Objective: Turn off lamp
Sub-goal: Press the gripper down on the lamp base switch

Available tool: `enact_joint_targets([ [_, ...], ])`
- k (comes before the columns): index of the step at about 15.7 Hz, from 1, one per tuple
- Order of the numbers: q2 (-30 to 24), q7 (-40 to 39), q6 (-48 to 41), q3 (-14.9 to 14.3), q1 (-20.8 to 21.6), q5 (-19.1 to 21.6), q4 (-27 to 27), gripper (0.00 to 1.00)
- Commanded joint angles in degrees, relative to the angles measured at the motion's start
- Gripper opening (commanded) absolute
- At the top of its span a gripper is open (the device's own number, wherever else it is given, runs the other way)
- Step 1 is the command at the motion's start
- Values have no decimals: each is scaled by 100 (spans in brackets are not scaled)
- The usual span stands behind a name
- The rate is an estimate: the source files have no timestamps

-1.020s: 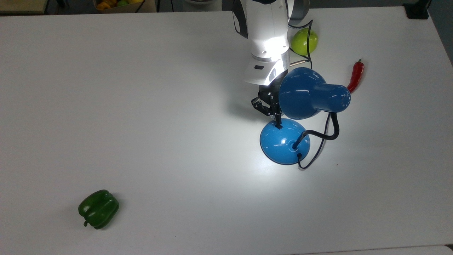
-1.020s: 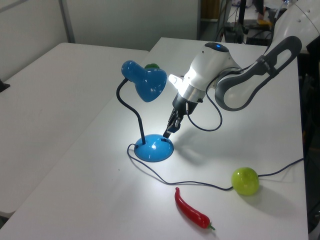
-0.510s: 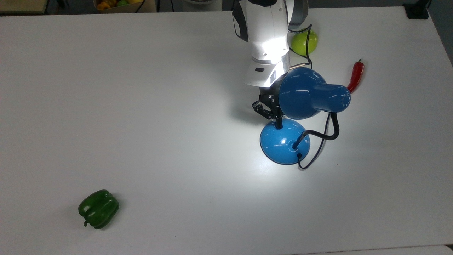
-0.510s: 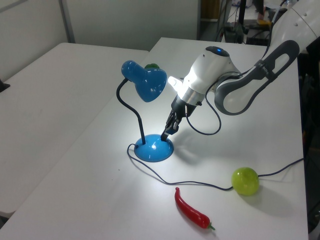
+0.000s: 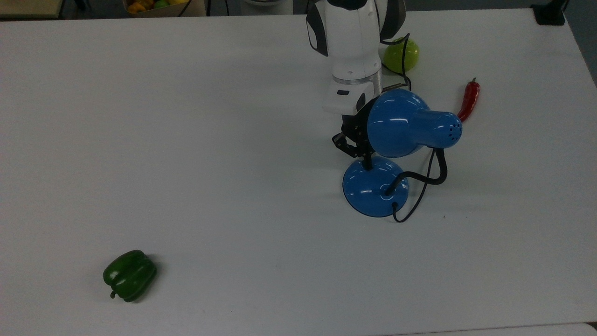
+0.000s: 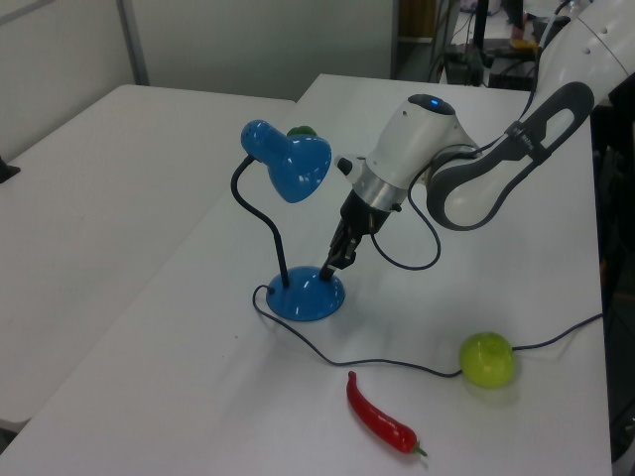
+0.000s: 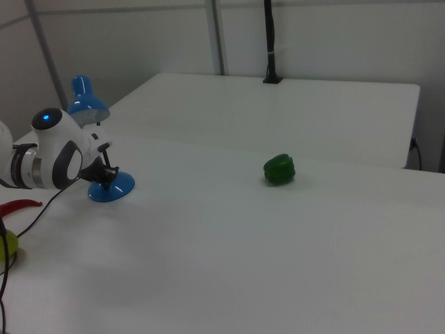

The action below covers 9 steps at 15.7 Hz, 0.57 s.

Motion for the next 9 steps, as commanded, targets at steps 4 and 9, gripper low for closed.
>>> enact_joint_targets([
  [4,14,-47,44,-22,21,-63,-261,0],
  [9,-83,-30,35,-22,-5,-63,-367,0],
])
